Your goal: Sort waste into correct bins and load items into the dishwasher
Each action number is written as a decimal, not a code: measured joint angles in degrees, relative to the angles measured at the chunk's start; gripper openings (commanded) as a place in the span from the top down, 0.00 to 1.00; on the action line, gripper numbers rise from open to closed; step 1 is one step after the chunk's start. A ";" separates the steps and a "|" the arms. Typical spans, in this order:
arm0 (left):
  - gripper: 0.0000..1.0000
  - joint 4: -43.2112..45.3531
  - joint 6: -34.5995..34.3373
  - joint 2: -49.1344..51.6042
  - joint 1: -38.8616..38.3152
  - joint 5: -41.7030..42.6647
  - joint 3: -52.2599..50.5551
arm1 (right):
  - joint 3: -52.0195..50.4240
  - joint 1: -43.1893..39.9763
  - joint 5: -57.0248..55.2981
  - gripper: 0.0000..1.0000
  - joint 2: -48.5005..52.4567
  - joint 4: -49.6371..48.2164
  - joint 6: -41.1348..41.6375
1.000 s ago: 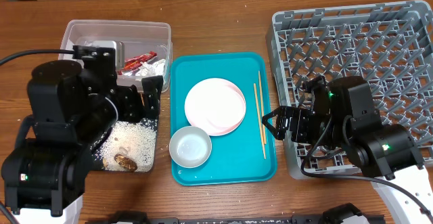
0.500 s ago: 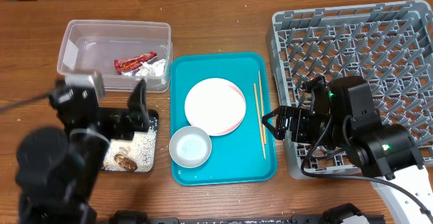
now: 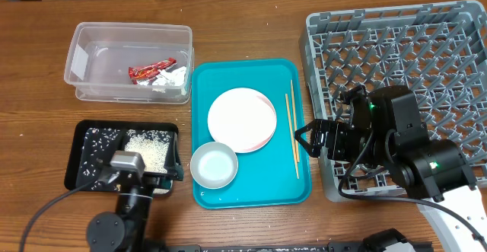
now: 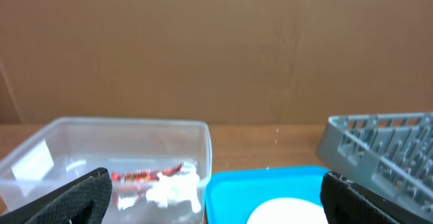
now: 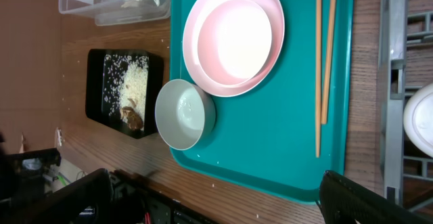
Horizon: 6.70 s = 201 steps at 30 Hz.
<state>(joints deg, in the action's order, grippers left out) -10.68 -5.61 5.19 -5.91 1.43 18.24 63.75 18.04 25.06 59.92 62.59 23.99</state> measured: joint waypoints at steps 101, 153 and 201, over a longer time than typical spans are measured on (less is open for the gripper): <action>0.00 6.38 -4.79 -4.33 0.00 0.00 -17.75 | -0.04 12.72 -20.90 0.89 41.20 -26.27 10.54; 0.00 6.38 -4.81 -4.33 -0.02 0.00 -17.75 | 6.86 -4.63 -100.43 0.96 38.93 -26.27 -2.71; 0.00 6.38 -4.81 -4.33 -0.02 0.00 -17.75 | 5.07 13.16 -86.27 0.57 23.82 -10.80 -4.68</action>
<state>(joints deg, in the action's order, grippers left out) -4.29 -10.41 0.86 -5.93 1.43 0.49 68.82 31.20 -61.21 83.74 51.79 19.31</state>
